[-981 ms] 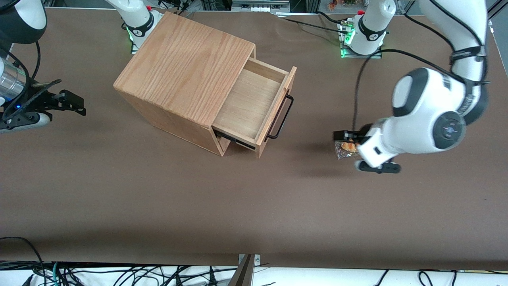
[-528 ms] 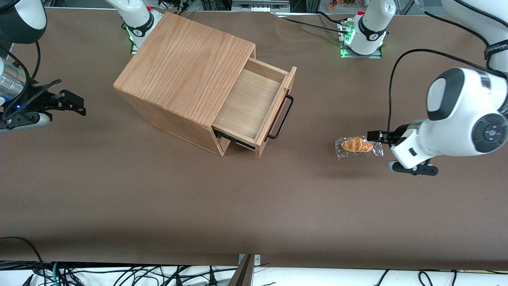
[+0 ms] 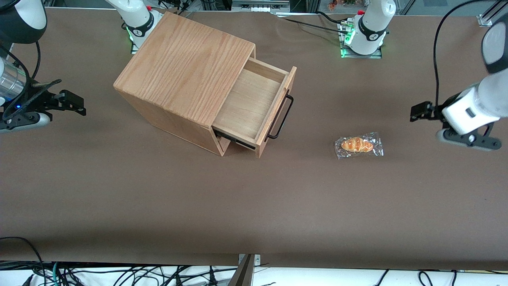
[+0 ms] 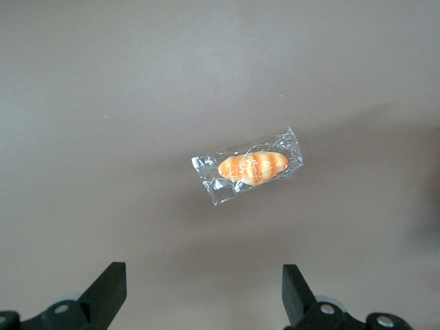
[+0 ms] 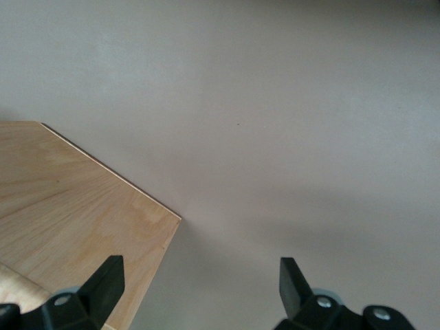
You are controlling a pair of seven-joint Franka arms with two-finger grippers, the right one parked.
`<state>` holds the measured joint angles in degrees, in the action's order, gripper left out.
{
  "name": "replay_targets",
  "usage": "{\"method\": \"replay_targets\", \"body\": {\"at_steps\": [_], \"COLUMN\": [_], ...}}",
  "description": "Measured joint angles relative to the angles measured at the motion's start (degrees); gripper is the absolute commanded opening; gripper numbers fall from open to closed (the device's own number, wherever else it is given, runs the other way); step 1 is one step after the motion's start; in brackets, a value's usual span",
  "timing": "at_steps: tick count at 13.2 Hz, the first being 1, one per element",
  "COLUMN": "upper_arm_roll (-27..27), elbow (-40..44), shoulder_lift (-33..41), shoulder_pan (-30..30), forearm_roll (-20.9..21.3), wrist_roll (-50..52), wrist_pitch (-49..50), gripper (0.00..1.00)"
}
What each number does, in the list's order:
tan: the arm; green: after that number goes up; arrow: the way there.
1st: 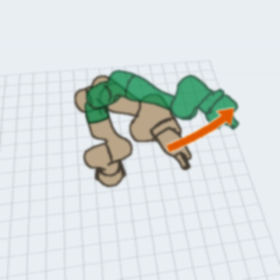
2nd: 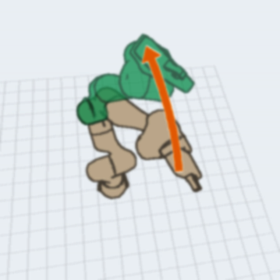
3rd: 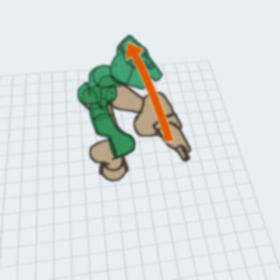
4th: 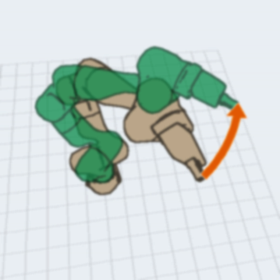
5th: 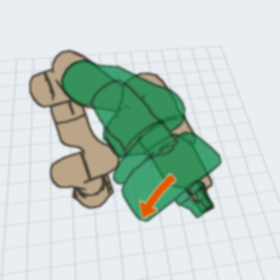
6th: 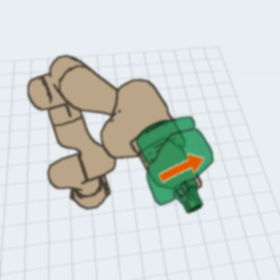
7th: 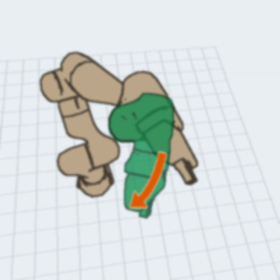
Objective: Open top drawer with left arm
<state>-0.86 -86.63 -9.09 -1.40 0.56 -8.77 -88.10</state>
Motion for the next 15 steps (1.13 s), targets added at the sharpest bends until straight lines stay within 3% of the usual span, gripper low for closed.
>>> {"method": "replay_targets", "body": {"at_steps": [5,15], "upper_arm_roll": [0.09,0.03], "elbow": [-4.37,-6.53], "shoulder_lift": [7.94,8.39], "shoulder_pan": [0.12,0.12], "forearm_roll": [-0.03,-0.39], "wrist_roll": [-0.5,-0.53], "wrist_pitch": [-0.62,-1.97], "gripper": [1.0,1.0]}}
